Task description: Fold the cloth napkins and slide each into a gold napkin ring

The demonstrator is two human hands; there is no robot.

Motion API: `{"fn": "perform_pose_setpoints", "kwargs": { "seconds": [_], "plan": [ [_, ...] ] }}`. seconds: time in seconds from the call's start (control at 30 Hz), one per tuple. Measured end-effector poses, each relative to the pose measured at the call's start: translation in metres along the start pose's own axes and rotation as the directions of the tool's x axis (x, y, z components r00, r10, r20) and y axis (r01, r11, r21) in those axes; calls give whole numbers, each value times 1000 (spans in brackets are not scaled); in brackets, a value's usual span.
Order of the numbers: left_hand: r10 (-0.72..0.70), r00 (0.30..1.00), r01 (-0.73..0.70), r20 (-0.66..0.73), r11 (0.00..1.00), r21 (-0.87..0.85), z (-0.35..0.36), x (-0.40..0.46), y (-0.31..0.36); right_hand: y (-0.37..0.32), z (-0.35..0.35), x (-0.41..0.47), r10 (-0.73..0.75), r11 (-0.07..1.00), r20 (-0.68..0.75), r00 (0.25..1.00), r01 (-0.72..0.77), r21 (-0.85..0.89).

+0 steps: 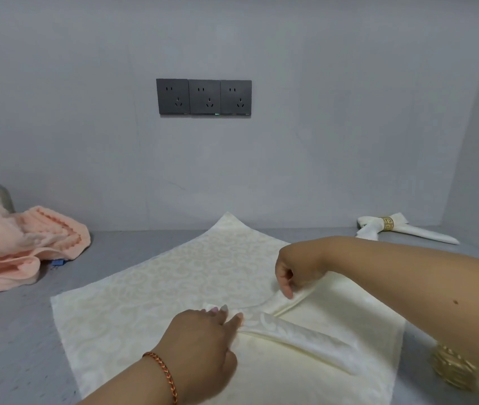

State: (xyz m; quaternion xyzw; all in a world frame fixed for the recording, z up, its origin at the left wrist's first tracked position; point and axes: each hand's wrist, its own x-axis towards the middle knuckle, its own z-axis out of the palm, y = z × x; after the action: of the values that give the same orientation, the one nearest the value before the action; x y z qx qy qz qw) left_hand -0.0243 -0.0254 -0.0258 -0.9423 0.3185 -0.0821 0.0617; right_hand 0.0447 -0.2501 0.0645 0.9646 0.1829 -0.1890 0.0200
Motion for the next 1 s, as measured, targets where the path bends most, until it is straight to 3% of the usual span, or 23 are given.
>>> {"fn": "perform_pose_setpoints", "kwargs": {
  "seconds": [0.1,0.2,0.27,0.47,0.63,0.77,1.0],
  "plan": [
    [-27,992,23,127,999,35,-4,3,1,-5,-3,-3,73,996,91,993,-68,-58],
    [-14,978,4,207,999,49,-8,12,2,-6,-6,-8,81,987,301,950,-118,106],
    [-13,973,3,232,999,45,-12,14,0,-6,-10,-9,63,983,325,944,-115,143],
    [23,944,-36,330,999,33,-33,24,-16,-11,4,-4,-95,995,100,990,97,-15],
    [79,921,-52,382,995,-79,-40,41,-30,-6,34,11,-149,975,-76,986,159,158],
    [60,917,8,394,986,-169,-40,49,-32,-3,47,20,-109,919,-102,989,140,369],
    [-65,950,138,305,965,-223,-38,54,-32,-9,50,23,-82,909,-173,982,145,391]
  ]
}}
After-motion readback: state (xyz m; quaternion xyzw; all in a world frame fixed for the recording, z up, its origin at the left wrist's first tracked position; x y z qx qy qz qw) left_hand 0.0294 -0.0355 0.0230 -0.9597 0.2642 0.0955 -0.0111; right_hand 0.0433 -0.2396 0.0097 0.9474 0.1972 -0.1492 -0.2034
